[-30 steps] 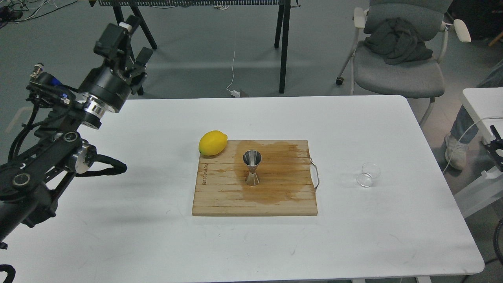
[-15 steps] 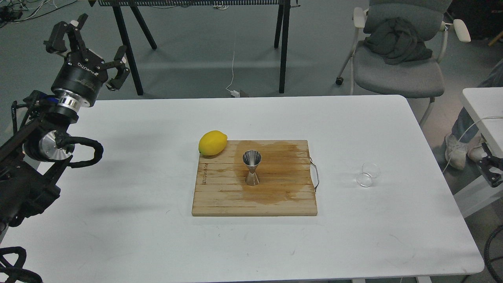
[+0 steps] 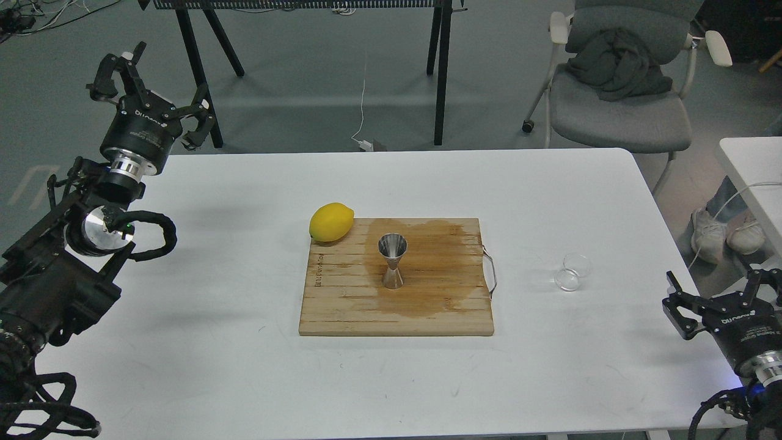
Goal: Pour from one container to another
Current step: 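Move the right gripper to the clear glass cup and grasp it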
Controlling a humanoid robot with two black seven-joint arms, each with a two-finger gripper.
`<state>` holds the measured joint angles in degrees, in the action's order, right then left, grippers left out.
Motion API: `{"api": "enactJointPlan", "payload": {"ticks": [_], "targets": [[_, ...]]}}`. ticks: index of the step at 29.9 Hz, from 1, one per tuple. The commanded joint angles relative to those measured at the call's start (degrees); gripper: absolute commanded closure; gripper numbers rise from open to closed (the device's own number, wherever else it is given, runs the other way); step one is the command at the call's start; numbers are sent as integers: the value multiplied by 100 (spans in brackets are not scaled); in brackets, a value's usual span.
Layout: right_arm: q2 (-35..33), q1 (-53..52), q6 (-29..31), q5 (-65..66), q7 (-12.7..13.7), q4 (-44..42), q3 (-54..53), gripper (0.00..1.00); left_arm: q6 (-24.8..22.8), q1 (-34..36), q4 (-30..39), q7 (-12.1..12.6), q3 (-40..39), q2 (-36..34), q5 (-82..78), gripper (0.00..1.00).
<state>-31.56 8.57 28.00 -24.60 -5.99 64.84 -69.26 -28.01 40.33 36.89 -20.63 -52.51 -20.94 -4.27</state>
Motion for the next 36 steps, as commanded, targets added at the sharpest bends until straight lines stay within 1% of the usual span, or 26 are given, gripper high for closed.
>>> {"api": "enactJointPlan", "payload": {"ticks": [1,6,11,18,29,33,36], "targets": [[387,40,0,-1,2,55,0,2,1,-42,37,6,22,46,-3,0],[852,13,-66,-1,10,283,35,1,1,-69,28,6,31,-25,-21,0],[1336,-136,-1286,-9,46,292,79,1,1,-69,28,-12,31,-33,-47,0],[1636,-400,-2342,-18,81,292,106,1,1,-86,28,-55,31,-77,-56,0],[1636,-663,-2642,-1,125,266,106,1,1,-209,28,-82,4,-139,-56,0],[1636,-786,-2624,8,116,231,114,1,1,-209,28,-240,-22,-139,-47,0],[1645,-848,-2642,17,125,204,123,1,1,-201,28,-240,-22,-139,-47,0]]}}
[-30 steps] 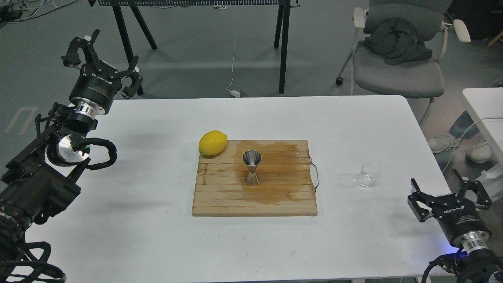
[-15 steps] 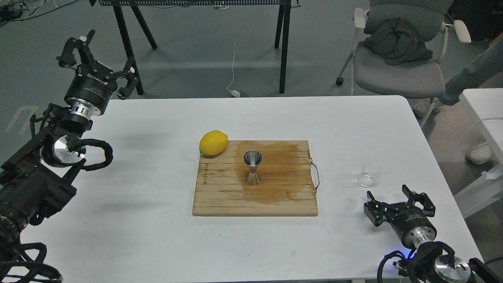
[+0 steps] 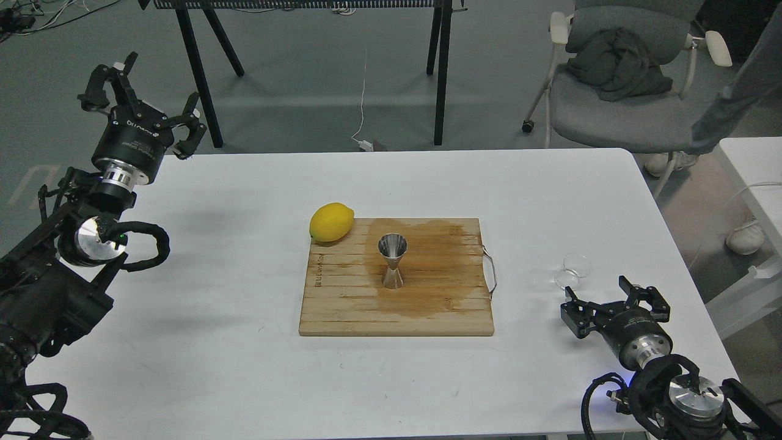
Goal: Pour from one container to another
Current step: 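Move the right gripper to the clear glass cup and grasp it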
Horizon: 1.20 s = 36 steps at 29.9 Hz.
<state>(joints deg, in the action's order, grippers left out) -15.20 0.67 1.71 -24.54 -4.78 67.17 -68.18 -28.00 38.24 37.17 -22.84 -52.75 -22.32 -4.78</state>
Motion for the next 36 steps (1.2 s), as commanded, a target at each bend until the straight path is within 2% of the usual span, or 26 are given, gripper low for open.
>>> {"api": "enactJointPlan", "payload": {"ticks": [1,8,22,28,34,36], "targets": [[43,-76,-13,11,-6,-46,15,1,0,8,0,-19,2,-9,3,0],[307,-427,48,28,-6,-643,24,1,0,-1,-8,-10,37,0,3,0],[545,-876,119,37,12,-1153,402,3,0,-1,-35,-19,37,-9,3,0],[589,-893,321,46,12,-1250,428,10,0,-1,-35,-19,37,0,3,0],[598,-929,339,46,12,-1355,569,28,0,-1,-35,-19,37,0,3,0],[606,-929,330,46,12,-1364,569,30,0,-1,-26,-19,37,0,3,0]]}}
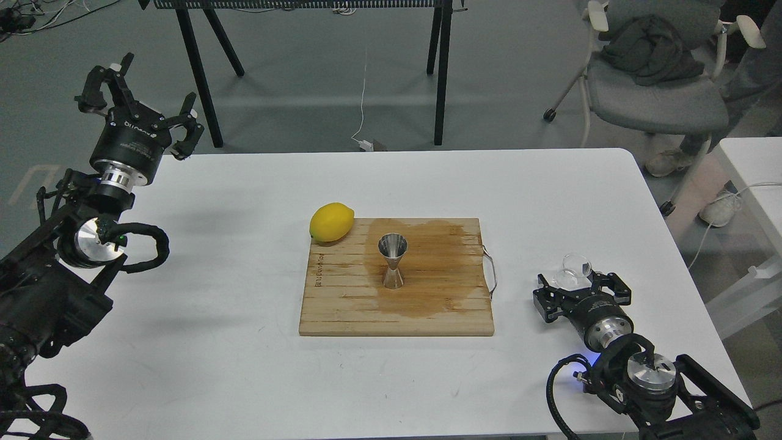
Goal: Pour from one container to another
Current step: 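Move the right gripper to the clear glass cup and grasp it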
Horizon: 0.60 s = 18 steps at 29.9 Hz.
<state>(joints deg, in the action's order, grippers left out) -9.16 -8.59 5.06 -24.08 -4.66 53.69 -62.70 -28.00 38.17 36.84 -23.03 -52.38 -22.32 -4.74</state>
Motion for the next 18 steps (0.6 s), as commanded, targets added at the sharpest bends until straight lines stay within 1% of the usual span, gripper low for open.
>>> {"api": "enactJointPlan", "payload": {"ticks": [1,7,14,18], "targets": [[2,-2,-5,0,-9,-16,13,31,0,6,-1,0,0,0,0,0],[2,-11,4,0,-18,-34,13,45,0,6,-1,0,0,-9,0,0],[-33,24,179,8,-9,159,39,64,0,-3,-1,-9,-9,-9,0,0],[-278,164,162,17,-9,764,21,65,0,-3,-1,-18,-18,-35,8,0]]}}
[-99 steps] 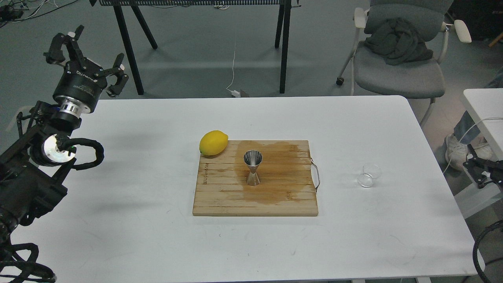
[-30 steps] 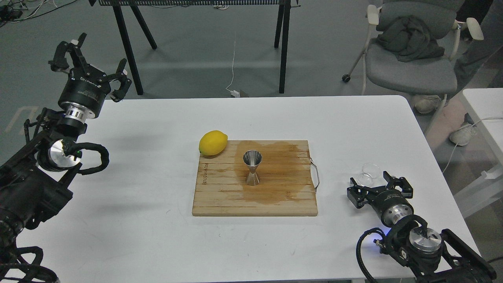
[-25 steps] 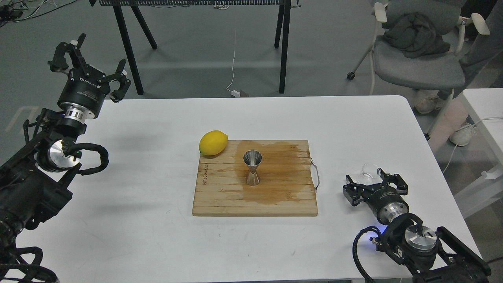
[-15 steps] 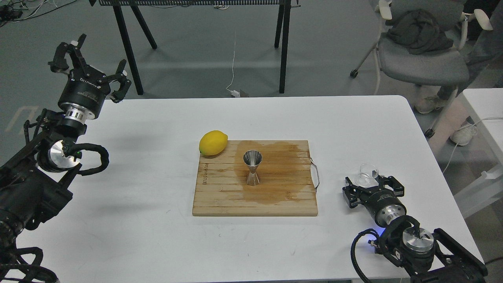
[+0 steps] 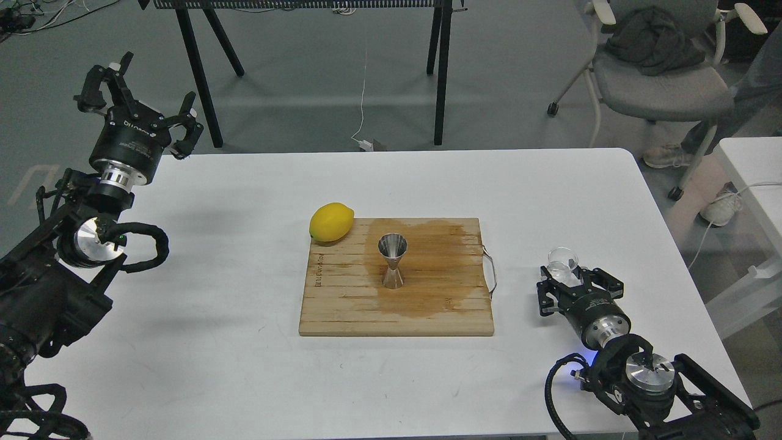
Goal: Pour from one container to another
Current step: 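Move the right gripper to the clear glass cup and grasp it, then lift the glass cup with the right gripper over the jigger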
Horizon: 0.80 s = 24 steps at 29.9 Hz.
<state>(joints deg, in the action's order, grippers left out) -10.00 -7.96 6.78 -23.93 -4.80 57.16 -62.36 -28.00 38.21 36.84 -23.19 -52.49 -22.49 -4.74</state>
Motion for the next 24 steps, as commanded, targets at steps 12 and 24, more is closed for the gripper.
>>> {"api": "enactJointPlan", "payload": {"ticks": [12,24], "targets": [[-732,-12,-1222,625,-4,2343,223,66,0,-6,7,-1,-7,-71,8,0],[23,-1128,-2233,1671,-13,2405,1182,66,0,-138,7,-107,-16,-107,17,0]]}}
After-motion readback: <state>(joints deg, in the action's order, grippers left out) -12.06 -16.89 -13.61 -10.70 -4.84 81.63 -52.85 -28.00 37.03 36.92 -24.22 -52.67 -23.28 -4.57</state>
